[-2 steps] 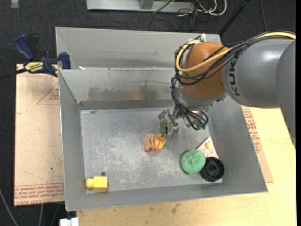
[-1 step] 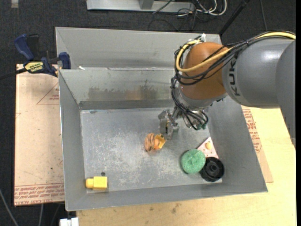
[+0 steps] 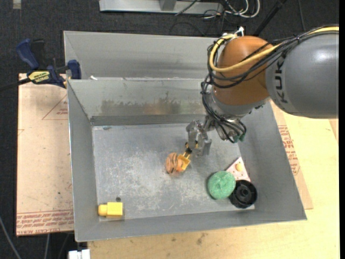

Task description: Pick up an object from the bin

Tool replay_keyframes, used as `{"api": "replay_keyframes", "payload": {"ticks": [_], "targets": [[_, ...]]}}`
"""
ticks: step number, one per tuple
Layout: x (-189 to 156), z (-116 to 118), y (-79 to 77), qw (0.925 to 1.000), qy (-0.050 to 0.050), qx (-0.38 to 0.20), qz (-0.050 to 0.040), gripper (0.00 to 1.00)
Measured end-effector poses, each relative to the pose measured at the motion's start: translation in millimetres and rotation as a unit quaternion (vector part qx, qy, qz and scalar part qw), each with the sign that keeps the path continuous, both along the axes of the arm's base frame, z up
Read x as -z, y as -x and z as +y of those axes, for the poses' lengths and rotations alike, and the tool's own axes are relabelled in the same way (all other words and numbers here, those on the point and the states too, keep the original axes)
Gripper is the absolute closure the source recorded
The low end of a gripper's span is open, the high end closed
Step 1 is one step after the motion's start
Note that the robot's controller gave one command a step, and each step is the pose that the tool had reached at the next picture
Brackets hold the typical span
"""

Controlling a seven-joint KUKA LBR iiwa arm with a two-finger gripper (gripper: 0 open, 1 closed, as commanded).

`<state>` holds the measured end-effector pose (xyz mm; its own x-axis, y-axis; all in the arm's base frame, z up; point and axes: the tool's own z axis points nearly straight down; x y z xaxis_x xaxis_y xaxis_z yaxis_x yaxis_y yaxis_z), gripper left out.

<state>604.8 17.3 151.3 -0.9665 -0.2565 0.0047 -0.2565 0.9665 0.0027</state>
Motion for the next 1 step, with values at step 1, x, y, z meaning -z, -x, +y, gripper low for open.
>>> {"api": "replay_keyframes", "payload": {"ticks": [1], "targets": [[82.2,-26.5,-15.8,0.9971,0.0,0.076,-0.006,0.0]]}}
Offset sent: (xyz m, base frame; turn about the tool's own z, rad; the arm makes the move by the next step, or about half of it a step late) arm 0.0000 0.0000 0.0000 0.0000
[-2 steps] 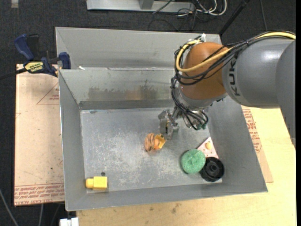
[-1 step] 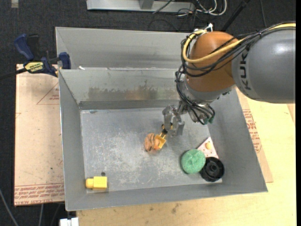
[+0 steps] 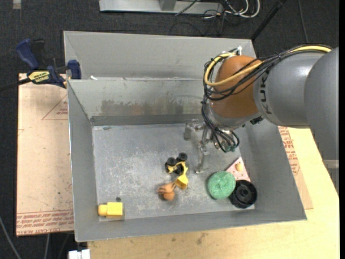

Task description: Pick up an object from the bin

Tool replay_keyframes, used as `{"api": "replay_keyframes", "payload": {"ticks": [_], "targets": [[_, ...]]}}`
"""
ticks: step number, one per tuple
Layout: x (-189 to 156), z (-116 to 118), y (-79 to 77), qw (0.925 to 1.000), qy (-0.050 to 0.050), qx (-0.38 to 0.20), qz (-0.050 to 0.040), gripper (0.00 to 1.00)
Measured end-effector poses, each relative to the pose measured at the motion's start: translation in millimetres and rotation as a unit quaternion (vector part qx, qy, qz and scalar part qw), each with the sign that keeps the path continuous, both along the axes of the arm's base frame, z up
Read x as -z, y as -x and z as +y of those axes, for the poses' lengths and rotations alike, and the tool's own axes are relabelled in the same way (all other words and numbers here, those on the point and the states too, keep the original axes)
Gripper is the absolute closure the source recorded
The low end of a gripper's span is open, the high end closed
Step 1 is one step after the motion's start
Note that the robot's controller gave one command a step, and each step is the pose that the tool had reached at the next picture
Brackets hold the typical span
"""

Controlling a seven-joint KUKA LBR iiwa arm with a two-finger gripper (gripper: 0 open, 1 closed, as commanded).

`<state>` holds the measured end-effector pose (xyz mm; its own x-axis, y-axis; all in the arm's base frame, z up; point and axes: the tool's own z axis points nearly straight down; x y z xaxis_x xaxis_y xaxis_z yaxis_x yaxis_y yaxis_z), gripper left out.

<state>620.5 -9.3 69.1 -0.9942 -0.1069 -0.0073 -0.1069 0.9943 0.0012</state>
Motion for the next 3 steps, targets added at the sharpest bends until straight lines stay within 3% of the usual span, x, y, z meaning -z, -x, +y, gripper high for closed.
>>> {"api": "replay_keyframes", "payload": {"ticks": [1,2,3], "targets": [[-1,0,1.5,1.0,0.0,0.0,0.0022,0.0],[-1,16,16.5,0.9994,0.002,-0.035,0.0012,0.0],[-1,26,45.3,0.9981,0.0,-0.061,0.0022,0.0]]}}
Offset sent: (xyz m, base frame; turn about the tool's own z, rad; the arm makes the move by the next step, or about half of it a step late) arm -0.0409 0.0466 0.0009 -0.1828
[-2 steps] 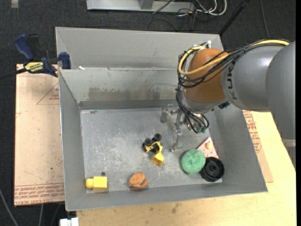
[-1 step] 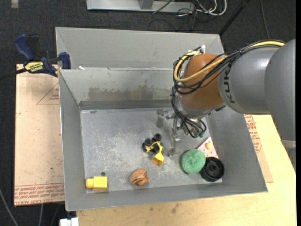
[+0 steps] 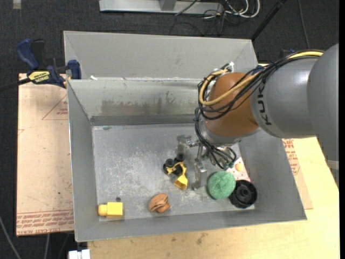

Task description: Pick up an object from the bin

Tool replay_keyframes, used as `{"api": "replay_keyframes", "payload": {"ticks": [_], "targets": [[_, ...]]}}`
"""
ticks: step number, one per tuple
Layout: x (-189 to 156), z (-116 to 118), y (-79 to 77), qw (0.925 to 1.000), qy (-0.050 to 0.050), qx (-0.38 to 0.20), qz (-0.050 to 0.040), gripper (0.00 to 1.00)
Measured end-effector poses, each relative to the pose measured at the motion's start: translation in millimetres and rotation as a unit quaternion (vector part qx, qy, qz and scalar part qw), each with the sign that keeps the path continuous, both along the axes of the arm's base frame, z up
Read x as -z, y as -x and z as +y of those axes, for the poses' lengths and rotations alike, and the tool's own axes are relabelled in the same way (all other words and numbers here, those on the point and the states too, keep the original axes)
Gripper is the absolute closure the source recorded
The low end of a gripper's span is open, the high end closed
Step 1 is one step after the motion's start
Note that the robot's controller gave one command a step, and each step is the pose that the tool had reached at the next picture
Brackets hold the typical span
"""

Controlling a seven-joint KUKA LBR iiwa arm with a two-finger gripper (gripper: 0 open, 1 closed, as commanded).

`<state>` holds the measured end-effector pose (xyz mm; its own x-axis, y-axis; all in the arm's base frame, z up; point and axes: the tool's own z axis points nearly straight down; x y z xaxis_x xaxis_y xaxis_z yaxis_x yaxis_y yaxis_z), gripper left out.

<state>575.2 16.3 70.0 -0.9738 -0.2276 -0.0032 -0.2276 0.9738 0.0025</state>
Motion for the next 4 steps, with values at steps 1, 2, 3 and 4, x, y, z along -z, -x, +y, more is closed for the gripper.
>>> {"api": "replay_keyframes", "payload": {"ticks": [1,2,3,4], "targets": [[0,31,24.2,0.996,0.002,0.089,0.0007,0.0],[-21,84,66.6,1.0,0.0,0.003,0.0007,1.0],[-21,83,66.5,1.0,0.0,0.003,0.0006,1.0],[-73,85,75.0,1.0,0.002,0.0,0.0041,1.0]]}}
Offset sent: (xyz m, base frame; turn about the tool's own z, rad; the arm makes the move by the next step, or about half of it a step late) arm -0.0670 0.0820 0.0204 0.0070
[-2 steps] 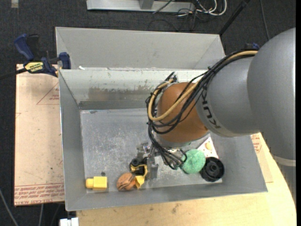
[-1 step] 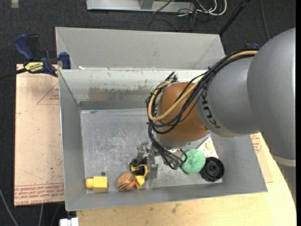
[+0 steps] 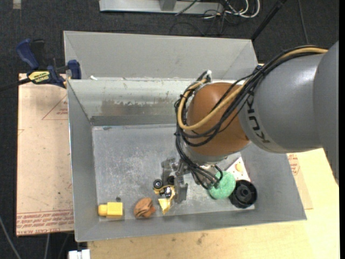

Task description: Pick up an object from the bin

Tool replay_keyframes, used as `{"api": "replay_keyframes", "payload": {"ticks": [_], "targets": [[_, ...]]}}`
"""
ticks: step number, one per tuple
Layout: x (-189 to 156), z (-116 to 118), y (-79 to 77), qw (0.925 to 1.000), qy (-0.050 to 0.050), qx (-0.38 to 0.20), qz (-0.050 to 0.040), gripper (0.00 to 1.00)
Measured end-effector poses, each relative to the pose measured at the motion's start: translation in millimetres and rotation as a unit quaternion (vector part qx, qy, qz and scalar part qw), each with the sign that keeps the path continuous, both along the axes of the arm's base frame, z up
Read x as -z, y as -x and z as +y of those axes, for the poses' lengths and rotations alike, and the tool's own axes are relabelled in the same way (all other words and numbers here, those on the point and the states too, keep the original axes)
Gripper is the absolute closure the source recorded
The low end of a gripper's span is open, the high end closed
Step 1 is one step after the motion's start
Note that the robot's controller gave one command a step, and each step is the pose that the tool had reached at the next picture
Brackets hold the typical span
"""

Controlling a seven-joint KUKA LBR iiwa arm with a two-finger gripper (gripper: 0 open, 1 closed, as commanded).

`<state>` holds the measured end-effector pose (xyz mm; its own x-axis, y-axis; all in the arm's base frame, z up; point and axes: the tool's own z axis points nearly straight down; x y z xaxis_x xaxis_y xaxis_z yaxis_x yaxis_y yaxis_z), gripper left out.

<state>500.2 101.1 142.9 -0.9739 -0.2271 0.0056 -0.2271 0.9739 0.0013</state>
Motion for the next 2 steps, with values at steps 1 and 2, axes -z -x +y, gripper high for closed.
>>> {"api": "replay_keyframes", "payload": {"ticks": [1,2], "targets": [[0.6,-3.2,0.8,0.9999,-0.002,-0.001,-0.0115,1.0],[-5.3,-8.5,-2.0,1.0,0.001,0.0,0.0032,1.0]]}}
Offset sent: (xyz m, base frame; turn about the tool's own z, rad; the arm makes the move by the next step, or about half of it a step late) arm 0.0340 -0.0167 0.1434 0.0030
